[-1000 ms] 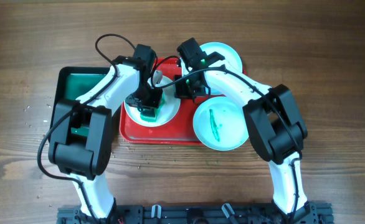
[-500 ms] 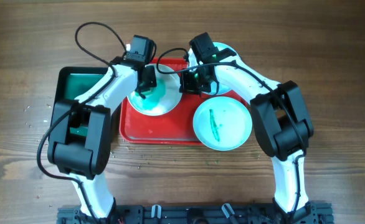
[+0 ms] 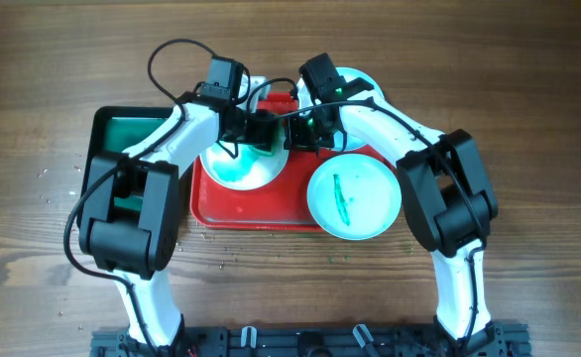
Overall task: Clean dirty plates on tray and stack at the side
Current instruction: 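Scrub the plate surface with the sponge while right gripper holds it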
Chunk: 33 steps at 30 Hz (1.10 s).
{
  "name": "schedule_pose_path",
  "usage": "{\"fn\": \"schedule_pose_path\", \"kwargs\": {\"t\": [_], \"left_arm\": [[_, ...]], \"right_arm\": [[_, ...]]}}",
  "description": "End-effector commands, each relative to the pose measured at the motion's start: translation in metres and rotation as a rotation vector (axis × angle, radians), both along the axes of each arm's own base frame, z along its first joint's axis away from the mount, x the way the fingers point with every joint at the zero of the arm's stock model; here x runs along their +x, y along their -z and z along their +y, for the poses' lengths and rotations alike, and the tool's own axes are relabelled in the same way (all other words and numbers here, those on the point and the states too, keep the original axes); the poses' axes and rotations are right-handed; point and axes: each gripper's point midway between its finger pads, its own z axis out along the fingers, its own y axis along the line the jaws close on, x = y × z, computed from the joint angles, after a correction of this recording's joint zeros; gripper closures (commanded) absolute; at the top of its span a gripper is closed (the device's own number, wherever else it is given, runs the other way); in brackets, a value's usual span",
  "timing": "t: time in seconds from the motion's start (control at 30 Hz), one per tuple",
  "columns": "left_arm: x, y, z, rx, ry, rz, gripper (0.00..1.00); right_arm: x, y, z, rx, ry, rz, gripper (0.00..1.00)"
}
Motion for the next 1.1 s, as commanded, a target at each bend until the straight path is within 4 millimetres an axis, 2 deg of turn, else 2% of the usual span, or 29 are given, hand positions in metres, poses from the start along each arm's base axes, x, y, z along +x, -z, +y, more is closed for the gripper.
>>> {"fn": "schedule_pose_path", "kwargs": {"t": [0.0,0.03,0.13,0.17,0.2,0.27,0.3,0.37,0.43,0.53,0.63,0.7,0.77,0.87,0.97,1.07], "left_arm": [[-0.009,-0.001,-0.01,-0.114,0.08,0.028,0.96],[-0.005,0.002,-0.002,-0.084,0.055,0.025,0.96],[0.015,0.022,0.069,0.218,-0.283,0.032,0.96],[0.016,0.025,0.099,0.346,-0.408,0.026,0.96],[0.013,0.023,0.139,0.52,-0.59,0.01,0.96],[0.003,0.015,0.172,0.683,-0.714,-0.014,0.96],[-0.001,0.014,0.176,0.717,-0.72,-0.01,0.96],[-0.007,0.018,0.171,0.699,-0.697,0.029,0.96],[-0.016,0.026,0.157,0.638,-0.645,0.098,0.96],[-0.036,0.037,0.097,0.376,-0.323,0.235,0.96],[-0.066,0.022,0.035,0.051,0.01,0.315,0.96],[-0.081,0.011,0.017,-0.064,0.123,0.338,0.96],[-0.09,0.006,0.011,-0.112,0.171,0.354,0.96],[-0.082,0.006,0.01,-0.115,0.171,0.318,0.96],[-0.065,0.009,0.012,-0.087,0.157,0.246,0.96],[-0.031,0.018,0.029,0.031,0.035,0.146,0.96]], "right_arm": [[-0.007,0.006,0.005,0.014,-0.036,0.009,0.96],[-0.007,0.006,0.005,0.013,-0.036,0.009,0.96],[-0.007,0.006,0.005,0.014,-0.036,0.009,0.96],[-0.007,0.006,0.005,0.014,-0.036,0.009,0.96],[-0.007,0.006,0.005,0.014,-0.036,0.009,0.96],[-0.007,0.006,0.005,0.014,-0.036,0.009,0.95],[-0.007,0.006,0.005,0.014,-0.035,0.008,0.96],[-0.006,0.005,0.005,0.016,-0.035,0.006,0.96],[-0.006,0.005,0.005,0.016,-0.035,0.006,0.96],[-0.006,0.006,0.005,0.013,-0.035,0.005,0.96],[-0.005,0.006,0.004,0.01,-0.031,0.004,0.96],[-0.005,0.006,0.004,0.01,-0.031,0.004,0.96],[-0.005,0.006,0.004,0.01,-0.031,0.004,0.96],[-0.005,0.006,0.004,0.01,-0.031,0.004,0.96],[-0.005,0.006,0.004,0.01,-0.031,0.004,0.96],[-0.005,0.006,0.004,0.01,-0.031,0.004,0.96]]}}
